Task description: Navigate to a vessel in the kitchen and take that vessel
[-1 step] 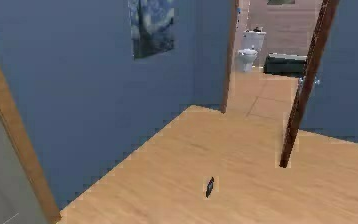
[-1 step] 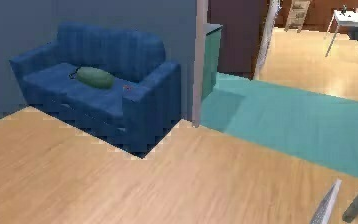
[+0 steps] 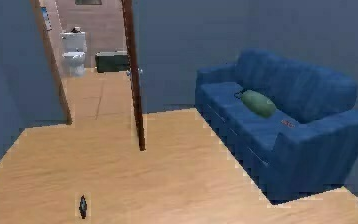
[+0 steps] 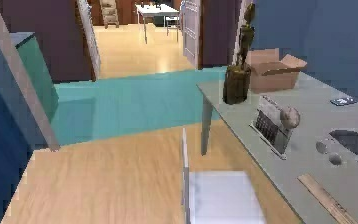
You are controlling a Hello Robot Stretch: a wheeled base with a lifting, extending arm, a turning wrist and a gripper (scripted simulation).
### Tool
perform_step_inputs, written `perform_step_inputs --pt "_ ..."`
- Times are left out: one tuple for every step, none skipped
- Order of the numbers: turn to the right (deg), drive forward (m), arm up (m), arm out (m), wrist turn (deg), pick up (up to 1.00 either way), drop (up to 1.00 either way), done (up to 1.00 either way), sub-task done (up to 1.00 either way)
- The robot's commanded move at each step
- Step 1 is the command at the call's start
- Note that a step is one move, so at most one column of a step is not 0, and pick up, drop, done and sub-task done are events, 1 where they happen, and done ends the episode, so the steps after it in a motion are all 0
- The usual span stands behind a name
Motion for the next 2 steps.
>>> perform_step_inputs --pt "45.0 0.00 0.00 0.00 0.0 0.00 0.00 0.00 0.00" --pt "15.0 0.00 0.00 0.00 0.0 0.00 0.00 0.00 0.00"
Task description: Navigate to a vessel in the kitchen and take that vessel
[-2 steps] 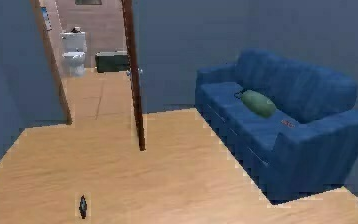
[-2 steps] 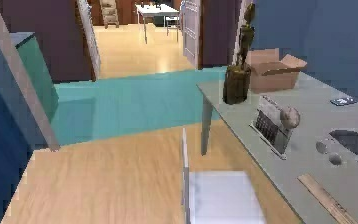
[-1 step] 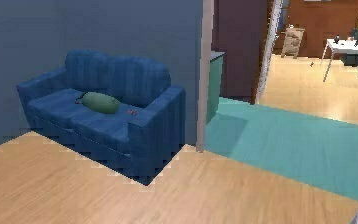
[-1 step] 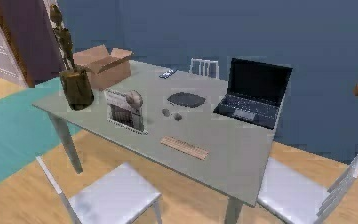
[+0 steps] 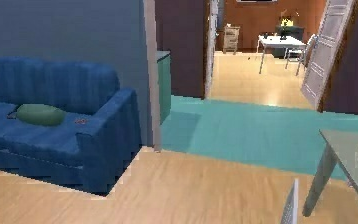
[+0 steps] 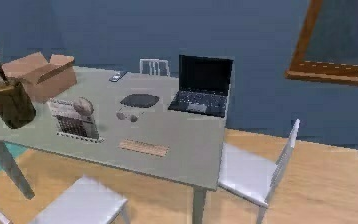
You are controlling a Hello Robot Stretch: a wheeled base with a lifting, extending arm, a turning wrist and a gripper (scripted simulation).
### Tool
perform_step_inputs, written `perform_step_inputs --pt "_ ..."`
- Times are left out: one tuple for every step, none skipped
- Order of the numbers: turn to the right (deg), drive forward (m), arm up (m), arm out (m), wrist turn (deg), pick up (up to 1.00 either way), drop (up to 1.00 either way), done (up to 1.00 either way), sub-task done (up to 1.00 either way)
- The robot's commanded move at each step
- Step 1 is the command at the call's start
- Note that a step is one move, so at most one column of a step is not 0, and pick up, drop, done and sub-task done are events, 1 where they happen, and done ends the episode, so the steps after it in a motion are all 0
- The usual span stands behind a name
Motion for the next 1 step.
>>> perform_step_inputs --pt "3.0 0.00 0.00 0.00 0.0 0.00 0.00 0.00 0.00"
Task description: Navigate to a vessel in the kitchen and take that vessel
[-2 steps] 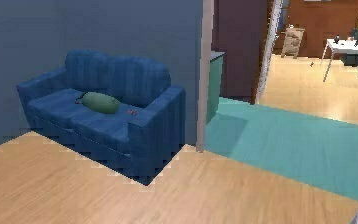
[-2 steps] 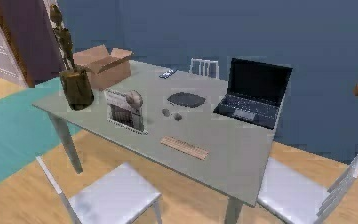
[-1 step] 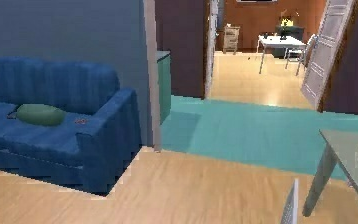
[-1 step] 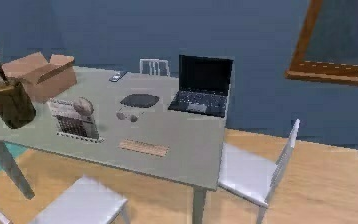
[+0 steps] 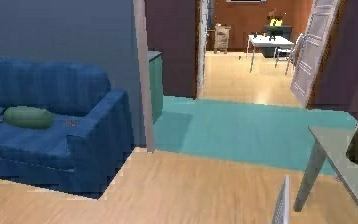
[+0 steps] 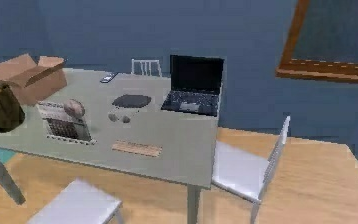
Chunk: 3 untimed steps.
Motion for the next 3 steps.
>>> perform_step_inputs --pt "-30.0 0.00 0.00 0.00 0.0 0.00 0.00 0.00 0.00" --pt "0.0 0.40 0.00 0.00 0.0 0.00 0.00 0.00 0.00" --pt "42.0 0.00 0.00 0.00 0.0 0.00 0.00 0.00 0.00"
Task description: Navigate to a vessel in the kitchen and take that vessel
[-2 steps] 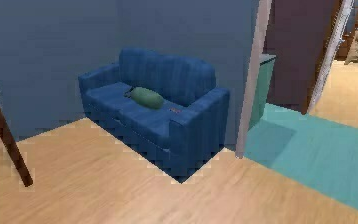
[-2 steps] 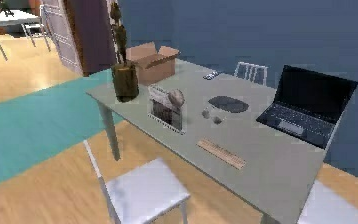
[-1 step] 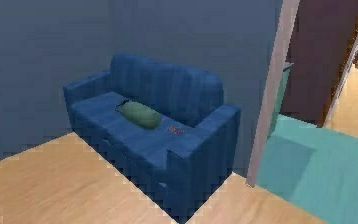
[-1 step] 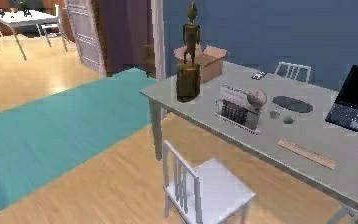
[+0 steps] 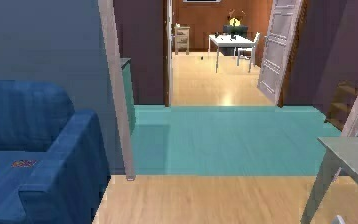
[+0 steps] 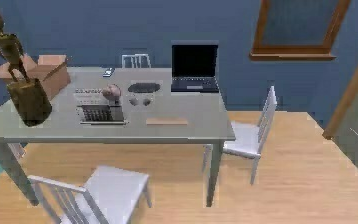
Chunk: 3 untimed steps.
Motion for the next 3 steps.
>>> perform_step_inputs --pt "0.0 1.00 0.00 0.00 0.0 0.00 0.00 0.00 0.00" --pt "0.0 1.00 0.00 0.00 0.0 0.00 0.00 0.00 0.00" --pt "0.0 0.55 0.00 0.00 0.0 0.00 0.00 0.00 0.00"
